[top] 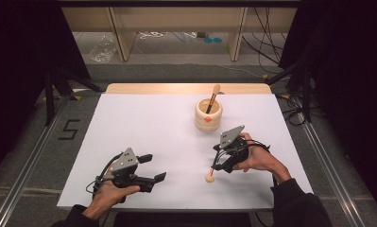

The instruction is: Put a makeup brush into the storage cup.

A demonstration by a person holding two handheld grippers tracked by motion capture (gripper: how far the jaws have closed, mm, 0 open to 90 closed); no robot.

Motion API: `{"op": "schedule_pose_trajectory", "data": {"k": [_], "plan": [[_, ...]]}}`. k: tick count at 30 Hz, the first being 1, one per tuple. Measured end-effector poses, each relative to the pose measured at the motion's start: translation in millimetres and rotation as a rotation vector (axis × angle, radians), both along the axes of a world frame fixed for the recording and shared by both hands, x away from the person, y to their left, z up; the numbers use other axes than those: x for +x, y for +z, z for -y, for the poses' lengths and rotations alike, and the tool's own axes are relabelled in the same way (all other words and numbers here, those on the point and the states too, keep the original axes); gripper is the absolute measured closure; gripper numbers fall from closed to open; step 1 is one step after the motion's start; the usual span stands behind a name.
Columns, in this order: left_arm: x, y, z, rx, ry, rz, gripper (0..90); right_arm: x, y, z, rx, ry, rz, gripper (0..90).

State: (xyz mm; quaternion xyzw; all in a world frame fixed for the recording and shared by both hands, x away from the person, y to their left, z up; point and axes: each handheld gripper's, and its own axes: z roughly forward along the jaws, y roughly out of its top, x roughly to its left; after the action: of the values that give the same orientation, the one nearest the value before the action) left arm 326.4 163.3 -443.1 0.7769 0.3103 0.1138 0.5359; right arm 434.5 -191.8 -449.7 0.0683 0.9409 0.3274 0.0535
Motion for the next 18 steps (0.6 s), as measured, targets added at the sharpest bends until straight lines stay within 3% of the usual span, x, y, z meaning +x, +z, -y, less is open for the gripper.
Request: {"op": "schedule_pose_trajectory", "data": {"k": [8,12,15,18], "plan": [[0.1,-0.8,-0.2,0.009,0.006,-0.008,16.7,5.5,-5.5,-0.5,-0.028,0.014,-0.008,25.3],[1.8,-0.1,0.4,-0.004,0.006,-0.010,16.7,8.7,-3.9,-3.8,-0.071,0.020,0.018,24.6],[2.6,-0.6,1.8,-0.004,0.001,-0.015,16.7,11.9,-2.1,-7.3,-0.086,0.038,0.007,24.7],[2.6,-0.5,1.3,-0.011,-0.002,-0.015,16.7,12.9,-3.6,-9.6,-0.134,0.052,0.011,24.9]]}}
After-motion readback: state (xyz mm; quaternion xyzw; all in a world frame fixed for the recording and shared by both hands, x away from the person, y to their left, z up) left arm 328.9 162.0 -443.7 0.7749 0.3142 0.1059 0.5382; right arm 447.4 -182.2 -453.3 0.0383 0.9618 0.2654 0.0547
